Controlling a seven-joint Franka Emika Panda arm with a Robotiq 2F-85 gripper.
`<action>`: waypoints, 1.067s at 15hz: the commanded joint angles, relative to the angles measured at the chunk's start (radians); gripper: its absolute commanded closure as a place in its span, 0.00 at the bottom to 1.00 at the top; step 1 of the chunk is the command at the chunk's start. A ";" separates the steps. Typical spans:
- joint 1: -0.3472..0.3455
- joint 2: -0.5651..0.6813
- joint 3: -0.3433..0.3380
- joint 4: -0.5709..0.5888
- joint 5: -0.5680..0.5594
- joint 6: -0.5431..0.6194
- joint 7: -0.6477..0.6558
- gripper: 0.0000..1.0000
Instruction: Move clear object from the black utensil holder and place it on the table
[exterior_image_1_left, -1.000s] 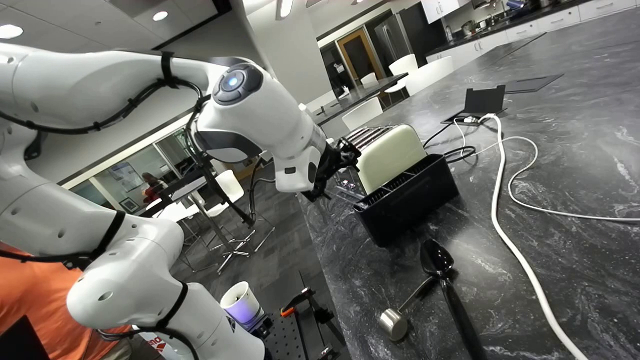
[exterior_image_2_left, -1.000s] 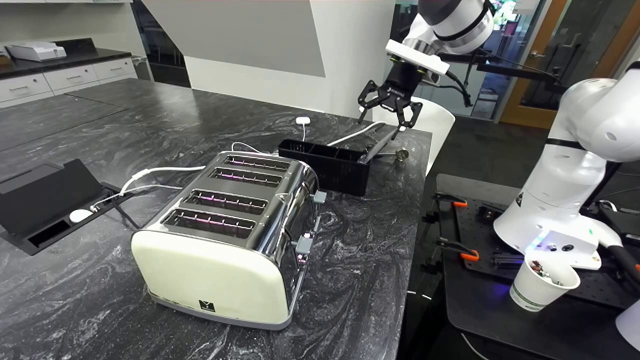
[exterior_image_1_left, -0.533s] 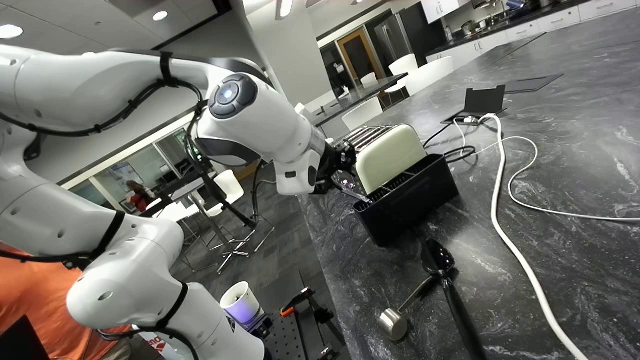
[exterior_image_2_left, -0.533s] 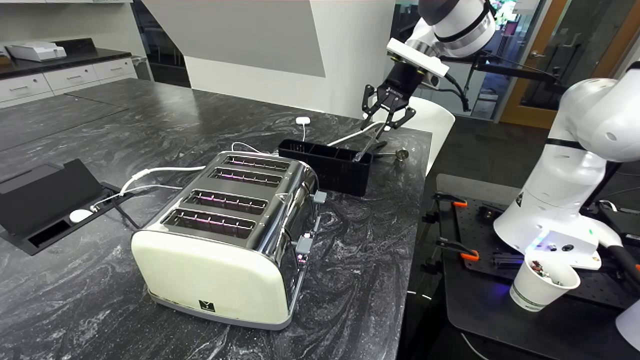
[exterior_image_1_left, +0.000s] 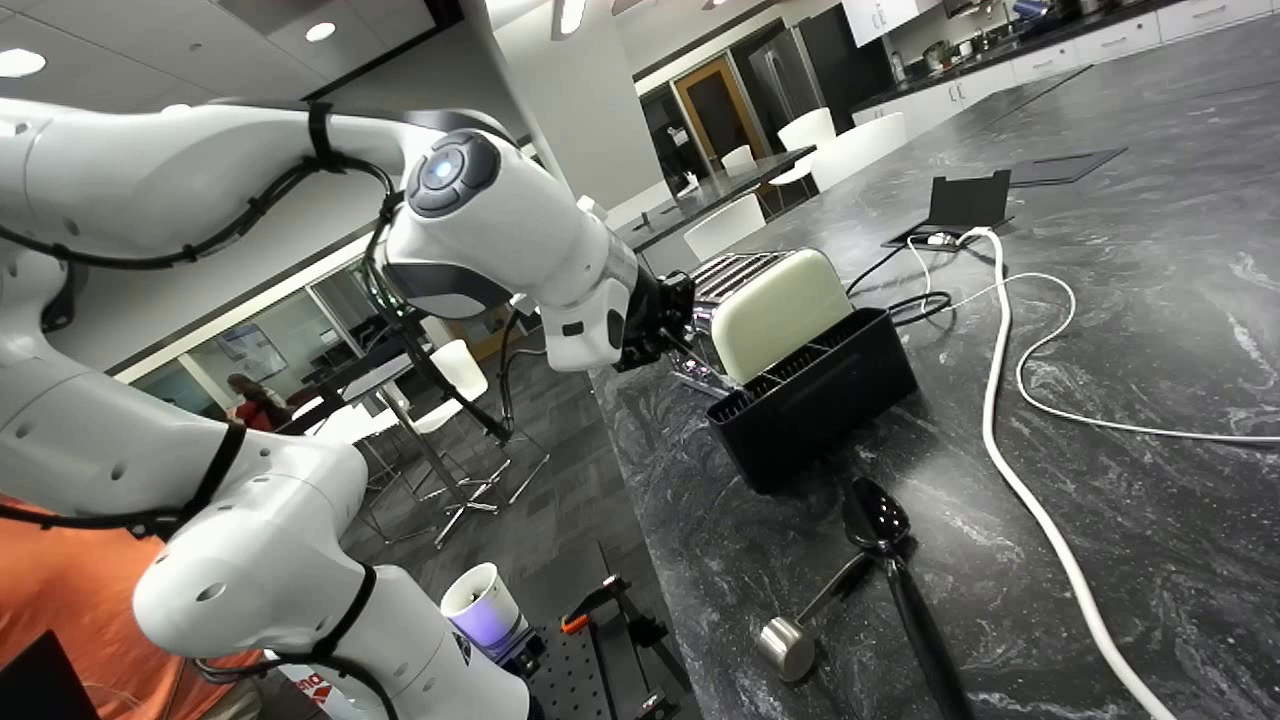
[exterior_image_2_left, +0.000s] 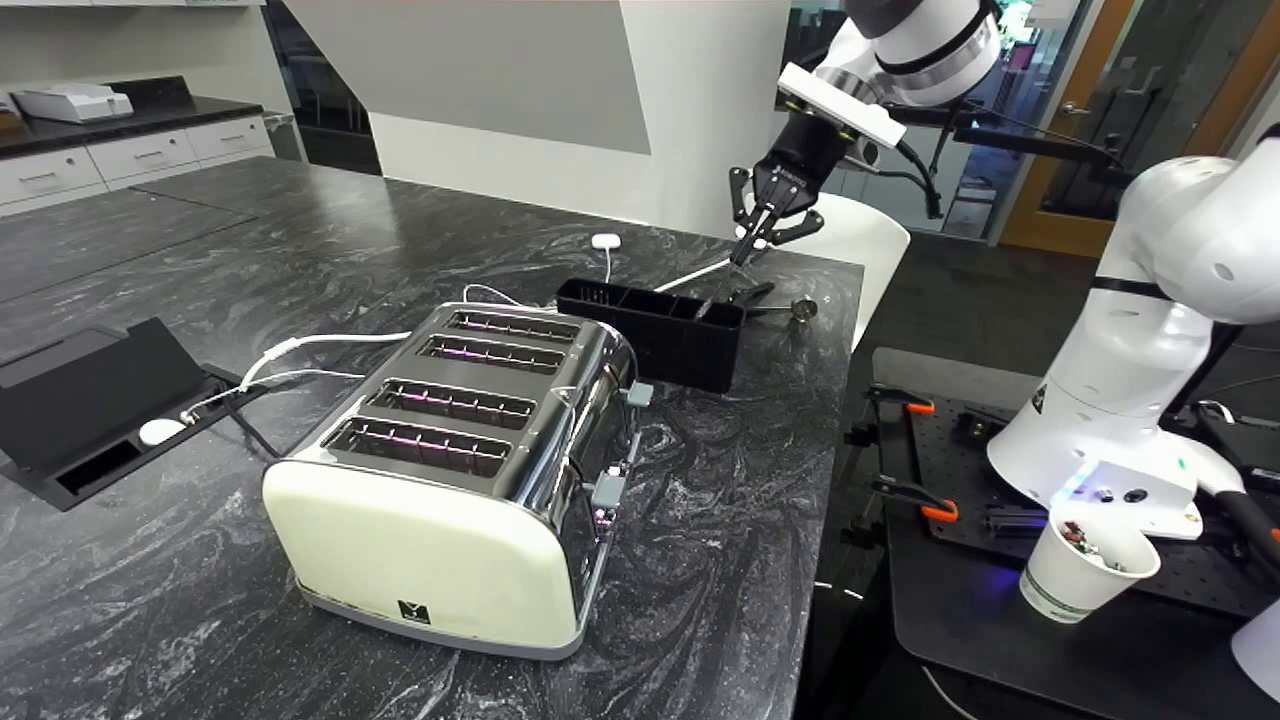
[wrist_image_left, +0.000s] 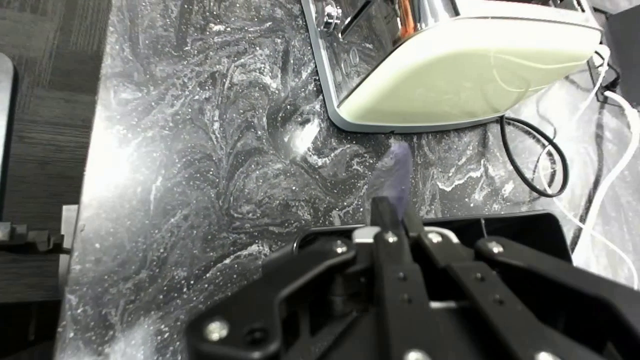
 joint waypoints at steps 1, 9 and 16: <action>-0.003 -0.122 0.033 -0.034 -0.033 -0.015 0.015 0.99; -0.045 -0.387 0.100 -0.022 -0.262 -0.056 0.121 0.99; -0.034 -0.494 0.139 -0.013 -0.547 -0.044 0.074 0.99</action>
